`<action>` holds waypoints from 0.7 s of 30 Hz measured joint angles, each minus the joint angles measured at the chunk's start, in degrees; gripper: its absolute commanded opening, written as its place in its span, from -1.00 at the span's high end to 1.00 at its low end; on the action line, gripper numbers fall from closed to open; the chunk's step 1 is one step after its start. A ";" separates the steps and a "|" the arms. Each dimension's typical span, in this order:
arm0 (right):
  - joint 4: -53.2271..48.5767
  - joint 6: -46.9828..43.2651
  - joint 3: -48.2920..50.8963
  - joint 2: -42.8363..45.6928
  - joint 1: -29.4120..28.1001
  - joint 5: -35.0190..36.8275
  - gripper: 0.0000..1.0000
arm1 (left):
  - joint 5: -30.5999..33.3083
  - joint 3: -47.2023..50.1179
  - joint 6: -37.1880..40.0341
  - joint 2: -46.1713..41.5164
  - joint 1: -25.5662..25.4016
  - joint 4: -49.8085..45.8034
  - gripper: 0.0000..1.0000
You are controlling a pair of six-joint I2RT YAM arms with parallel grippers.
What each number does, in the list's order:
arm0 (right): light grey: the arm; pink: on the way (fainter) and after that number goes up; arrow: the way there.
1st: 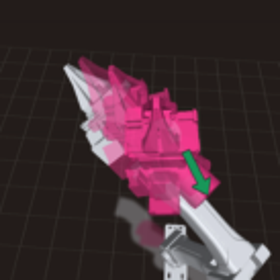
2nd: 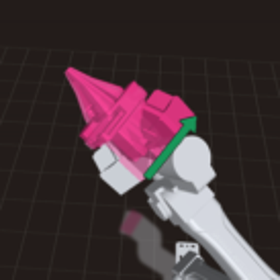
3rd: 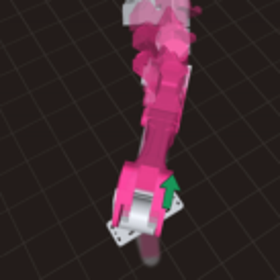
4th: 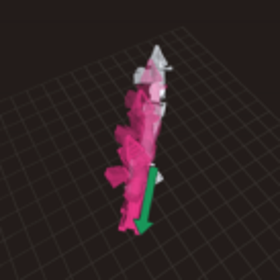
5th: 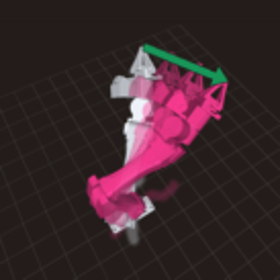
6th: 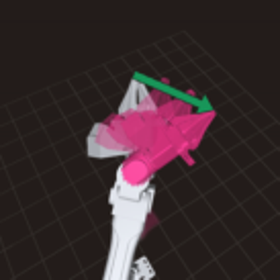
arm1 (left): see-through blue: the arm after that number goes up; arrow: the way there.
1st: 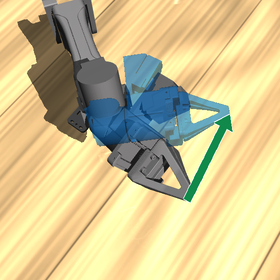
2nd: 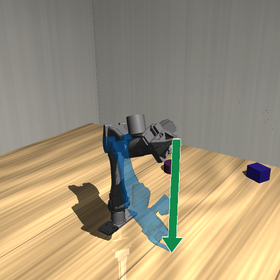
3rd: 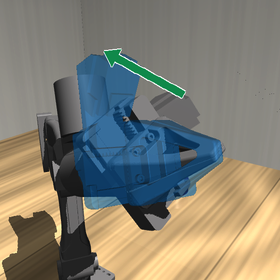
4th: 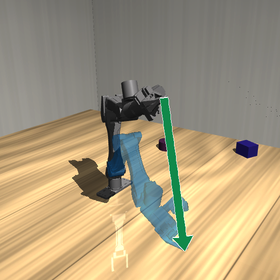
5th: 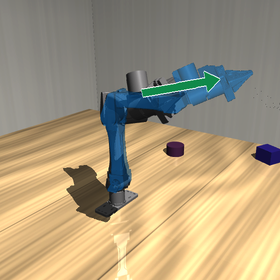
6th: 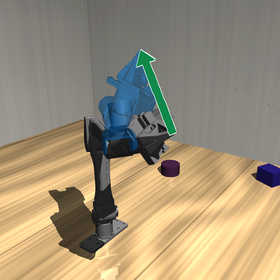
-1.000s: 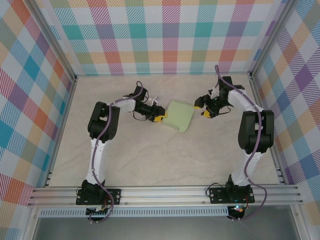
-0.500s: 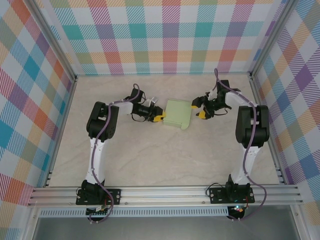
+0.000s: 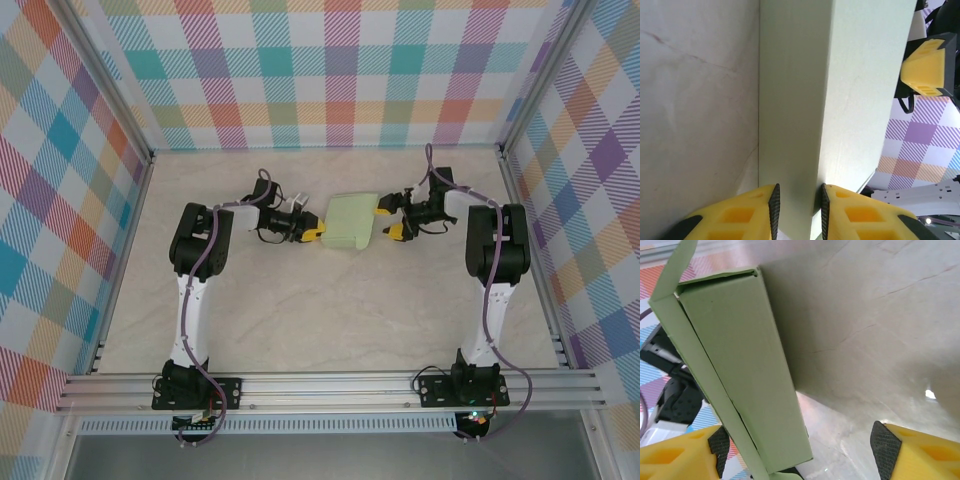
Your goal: Fold the paper box
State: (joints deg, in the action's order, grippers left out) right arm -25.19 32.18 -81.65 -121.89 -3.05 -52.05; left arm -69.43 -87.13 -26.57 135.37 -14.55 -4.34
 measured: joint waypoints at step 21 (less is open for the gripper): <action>8.35 4.74 -1.27 -0.04 -9.64 -0.15 -0.58 | 1.01 -1.64 3.76 0.33 0.33 -4.50 0.44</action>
State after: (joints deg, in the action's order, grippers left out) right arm -16.84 36.93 -82.91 -121.93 -12.69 -52.21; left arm -68.42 -88.77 -22.81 135.70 -14.22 -8.84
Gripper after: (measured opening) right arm 0.804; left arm 0.275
